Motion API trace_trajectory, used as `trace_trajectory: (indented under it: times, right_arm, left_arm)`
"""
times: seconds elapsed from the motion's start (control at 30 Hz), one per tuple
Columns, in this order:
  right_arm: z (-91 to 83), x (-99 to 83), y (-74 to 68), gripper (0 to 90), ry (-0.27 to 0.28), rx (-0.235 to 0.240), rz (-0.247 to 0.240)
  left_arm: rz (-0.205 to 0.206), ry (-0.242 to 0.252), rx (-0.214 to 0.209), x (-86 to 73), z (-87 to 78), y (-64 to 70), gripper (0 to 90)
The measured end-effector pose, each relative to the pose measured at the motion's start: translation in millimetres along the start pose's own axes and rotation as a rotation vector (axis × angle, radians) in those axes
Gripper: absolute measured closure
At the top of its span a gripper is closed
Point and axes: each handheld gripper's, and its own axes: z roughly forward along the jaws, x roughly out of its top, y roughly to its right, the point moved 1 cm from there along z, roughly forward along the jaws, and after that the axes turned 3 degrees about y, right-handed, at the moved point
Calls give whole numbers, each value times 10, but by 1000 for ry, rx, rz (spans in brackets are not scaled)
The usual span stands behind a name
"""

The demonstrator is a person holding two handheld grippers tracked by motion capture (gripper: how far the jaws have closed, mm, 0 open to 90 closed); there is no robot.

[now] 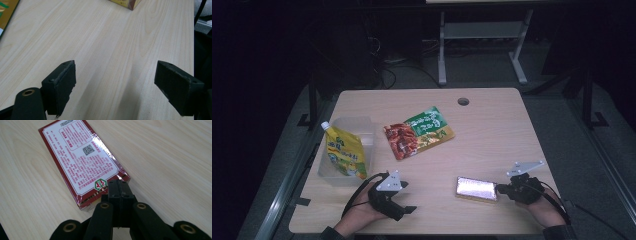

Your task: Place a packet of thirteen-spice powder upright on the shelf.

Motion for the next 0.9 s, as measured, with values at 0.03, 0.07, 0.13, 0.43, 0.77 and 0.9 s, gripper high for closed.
trace_trajectory:
  times: [0.03, 0.07, 0.13, 0.43, 0.77, 0.9]
  right_arm:
    - [14, 13, -12, 900, -1, 9, -2]
    - [28, 30, -19, 900, -1, 15, -6]
    - [65, 69, -38, 900, 0, 23, -11]
    - [333, 362, -124, 900, 9, 80, -67]
    - [563, 588, -383, 900, -5, 153, -138]
    - [629, 658, -461, 900, -9, 167, -161]
  left_arm:
    - [1, -2, 0, 0, 1, 0, 170]
    - [2, -2, -2, 0, 4, 0, 169]
    - [4, -1, -3, 1, 9, 5, 170]
    - [0, 3, -1, 2, 12, 4, 169]
    - [14, 0, -4, 1, 12, 8, 169]
    - [16, -2, -4, 1, 13, 6, 169]
